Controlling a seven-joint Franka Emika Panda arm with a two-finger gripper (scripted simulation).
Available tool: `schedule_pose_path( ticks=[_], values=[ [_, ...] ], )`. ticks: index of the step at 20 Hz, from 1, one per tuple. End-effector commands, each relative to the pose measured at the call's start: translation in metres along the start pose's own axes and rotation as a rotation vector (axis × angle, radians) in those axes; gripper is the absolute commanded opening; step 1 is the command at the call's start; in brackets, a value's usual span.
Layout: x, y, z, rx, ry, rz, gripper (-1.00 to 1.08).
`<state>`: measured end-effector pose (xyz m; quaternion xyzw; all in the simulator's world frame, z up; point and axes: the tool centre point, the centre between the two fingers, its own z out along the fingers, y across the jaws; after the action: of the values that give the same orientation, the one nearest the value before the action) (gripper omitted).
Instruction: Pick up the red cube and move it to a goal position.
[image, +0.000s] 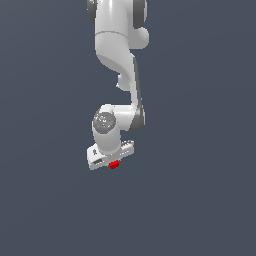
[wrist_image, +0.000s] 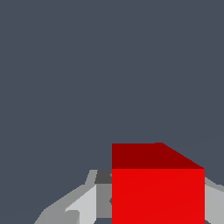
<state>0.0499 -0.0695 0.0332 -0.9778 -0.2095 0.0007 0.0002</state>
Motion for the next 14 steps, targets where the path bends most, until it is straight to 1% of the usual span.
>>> schedule_pose_path(
  ticks=[1,7,14],
  values=[
    [-0.004,-0.002,-0.009,-0.001,0.001,0.0,-1.0],
    [-0.022,-0.01,-0.04,-0.001,0.001,-0.001,-1.0],
    [-0.051,-0.024,-0.092,-0.001,0.001,-0.002,-1.0]
  ],
)
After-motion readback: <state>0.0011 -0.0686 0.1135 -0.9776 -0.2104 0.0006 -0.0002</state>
